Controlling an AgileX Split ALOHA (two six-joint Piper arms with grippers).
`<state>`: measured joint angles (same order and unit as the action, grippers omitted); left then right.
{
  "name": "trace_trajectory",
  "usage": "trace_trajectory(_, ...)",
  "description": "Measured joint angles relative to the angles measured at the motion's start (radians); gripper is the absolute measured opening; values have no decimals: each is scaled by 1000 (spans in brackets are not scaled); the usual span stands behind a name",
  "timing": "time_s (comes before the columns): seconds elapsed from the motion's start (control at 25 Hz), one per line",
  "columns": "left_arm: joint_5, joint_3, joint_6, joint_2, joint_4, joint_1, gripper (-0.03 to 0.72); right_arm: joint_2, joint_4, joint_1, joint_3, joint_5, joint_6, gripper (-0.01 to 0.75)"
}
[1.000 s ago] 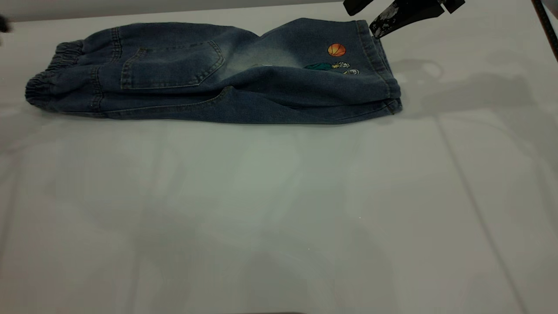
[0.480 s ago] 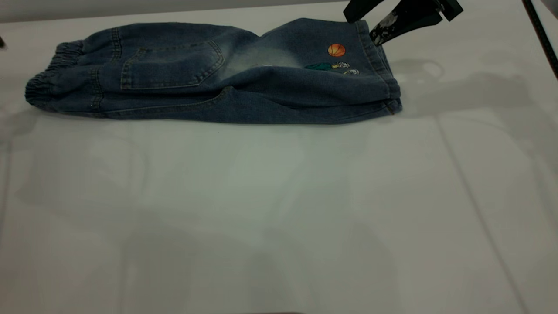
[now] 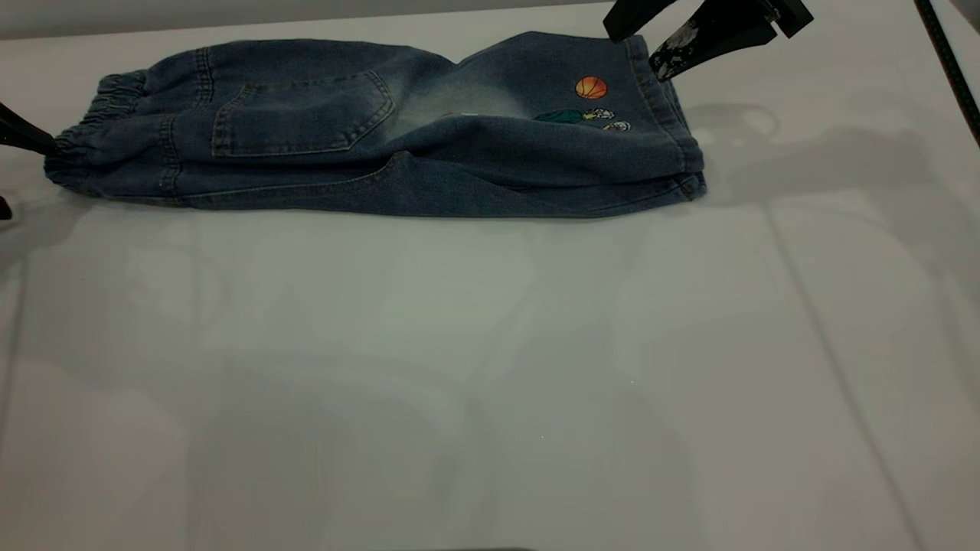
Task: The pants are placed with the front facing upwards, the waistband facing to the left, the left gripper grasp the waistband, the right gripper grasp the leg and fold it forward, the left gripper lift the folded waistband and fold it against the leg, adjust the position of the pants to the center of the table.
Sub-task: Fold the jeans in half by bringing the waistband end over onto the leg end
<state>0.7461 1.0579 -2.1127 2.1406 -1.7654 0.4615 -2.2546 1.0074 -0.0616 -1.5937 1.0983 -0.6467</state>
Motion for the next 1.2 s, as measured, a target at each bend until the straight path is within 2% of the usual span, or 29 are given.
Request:
trace_trajectory(0.2,27,37,0,43,17,-10,570,0,0,0,0,-1,-15,386)
trace_trajectory(0.48,23,86,0,77,46,-88,570,0,0,0,0,-2,-21,386)
trace_trajectory(0.68,-66,88,1,85,78,-124,570,0,1,0,0,-2,-22,386)
trace_trajectory(0.84,-87,88,1,85,113,-129,554,0,1,0,0,-2,-22,386)
trace_trajectory(1.0,-98,88,4,96,130,-129,475,0,1,0,0,-2,-24,386)
trace_trajectory(1.2,-92,97,4,122,172,-129,290,0,1,0,0,1,-25,386)
